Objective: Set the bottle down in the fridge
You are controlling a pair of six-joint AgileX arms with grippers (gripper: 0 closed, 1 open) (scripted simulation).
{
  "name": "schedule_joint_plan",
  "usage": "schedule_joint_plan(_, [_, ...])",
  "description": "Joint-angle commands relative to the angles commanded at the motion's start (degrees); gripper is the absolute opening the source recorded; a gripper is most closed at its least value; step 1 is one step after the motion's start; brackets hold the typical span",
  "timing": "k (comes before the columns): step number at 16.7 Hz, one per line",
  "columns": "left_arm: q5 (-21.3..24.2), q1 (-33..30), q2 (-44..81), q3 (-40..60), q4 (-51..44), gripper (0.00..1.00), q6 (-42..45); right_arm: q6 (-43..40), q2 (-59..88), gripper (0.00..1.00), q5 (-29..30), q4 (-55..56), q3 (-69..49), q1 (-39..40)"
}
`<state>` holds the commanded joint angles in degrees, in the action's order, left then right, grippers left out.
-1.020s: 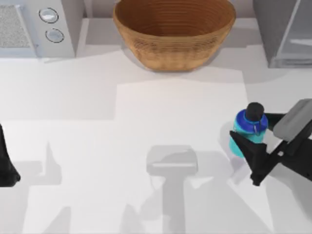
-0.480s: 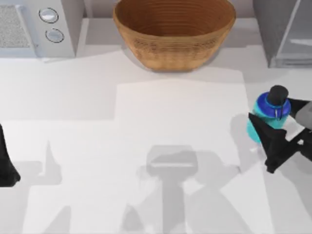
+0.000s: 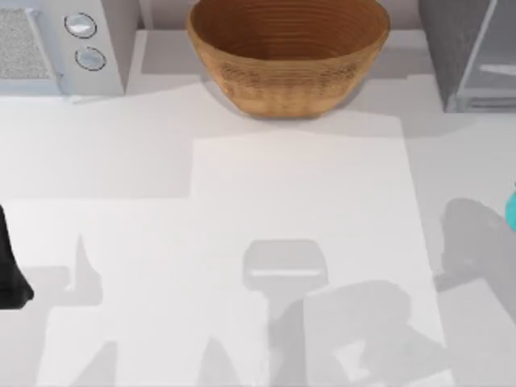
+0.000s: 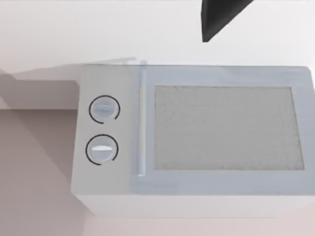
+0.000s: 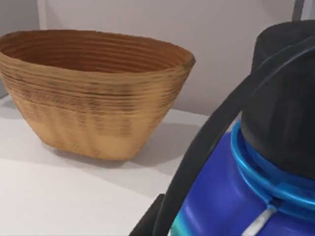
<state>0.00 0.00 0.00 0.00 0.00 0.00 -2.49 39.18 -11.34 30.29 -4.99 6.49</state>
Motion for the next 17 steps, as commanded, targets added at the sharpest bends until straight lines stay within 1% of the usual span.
schedule_joint_plan(4, [0.0, 0.0, 0.0, 0.0, 0.0, 1.0, 0.0, 0.9, -20.8, 0.01, 5.7, -15.6, 3.1, -3.3])
schedule_joint_plan(8, [0.0, 0.0, 0.0, 0.0, 0.0, 1.0, 0.0, 2.0, -34.8, 0.01, 9.8, -26.5, 4.7, -5.6])
schedule_joint_plan(11, [0.0, 0.0, 0.0, 0.0, 0.0, 1.0, 0.0, 2.5, -39.0, 0.01, 11.3, -30.1, 5.0, -6.5])
schedule_joint_plan(17, [0.0, 0.0, 0.0, 0.0, 0.0, 1.0, 0.0, 2.5, -38.9, 0.01, 11.2, -30.2, 4.9, -6.3])
